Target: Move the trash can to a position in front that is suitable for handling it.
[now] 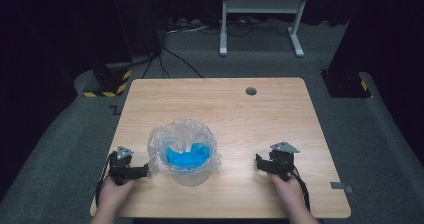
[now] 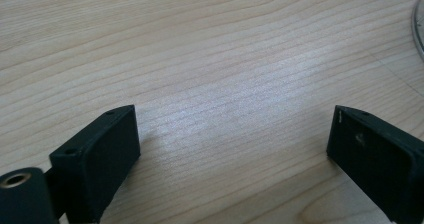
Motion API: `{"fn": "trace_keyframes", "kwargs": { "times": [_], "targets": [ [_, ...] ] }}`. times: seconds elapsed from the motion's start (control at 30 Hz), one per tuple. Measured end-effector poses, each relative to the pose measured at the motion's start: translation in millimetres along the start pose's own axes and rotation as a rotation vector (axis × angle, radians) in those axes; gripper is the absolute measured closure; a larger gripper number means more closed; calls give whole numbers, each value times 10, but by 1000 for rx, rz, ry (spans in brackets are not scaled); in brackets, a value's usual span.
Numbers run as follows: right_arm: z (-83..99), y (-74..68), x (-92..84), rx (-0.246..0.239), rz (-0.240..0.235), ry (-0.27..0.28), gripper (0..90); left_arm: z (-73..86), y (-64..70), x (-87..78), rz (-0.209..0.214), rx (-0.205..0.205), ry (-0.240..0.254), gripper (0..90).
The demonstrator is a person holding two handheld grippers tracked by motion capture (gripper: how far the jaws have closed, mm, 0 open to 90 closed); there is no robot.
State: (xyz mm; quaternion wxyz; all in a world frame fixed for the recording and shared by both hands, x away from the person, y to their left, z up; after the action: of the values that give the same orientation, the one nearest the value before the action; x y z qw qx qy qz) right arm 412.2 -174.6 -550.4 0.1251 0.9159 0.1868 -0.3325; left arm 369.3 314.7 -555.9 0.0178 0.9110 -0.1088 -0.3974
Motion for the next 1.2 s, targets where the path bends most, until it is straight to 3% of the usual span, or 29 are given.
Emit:
{"fn": "trace_keyframes", "kwargs": {
  "times": [0.4,0.63,0.77,0.97,1.1,1.2],
  "targets": [
    [4,-26,11,-16,3,-20,172,1,11,10,4,12,-10,23],
    [4,-15,18,3,14,-30,169,-4,11,8,6,18,-31,7],
    [-12,-23,-5,11,7,-20,169,-24,-29,-35,6,-18,-40,43],
    [-85,-67,-62,14,-19,18,169,-118,-31,-179,3,9,13,62],
    [-128,-122,-96,1,-22,37,169,-161,-1,-246,-4,34,23,68],
    [-207,-220,-146,-30,-30,63,169,-224,53,-301,-23,83,30,71]
  ]
}}
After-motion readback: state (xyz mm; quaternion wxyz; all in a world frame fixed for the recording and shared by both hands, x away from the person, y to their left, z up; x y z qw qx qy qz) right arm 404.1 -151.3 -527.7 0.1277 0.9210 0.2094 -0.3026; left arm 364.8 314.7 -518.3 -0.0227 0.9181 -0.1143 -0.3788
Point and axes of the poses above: each handheld gripper's, and its own axes: x roughly forward along the jaws, z roughly out of its underside, y roughly to its right, the point moved 4 cm from there along x, roughly forward along the jaws, and after that the axes turned 9 degrees about -x, right-handed, at the moved point
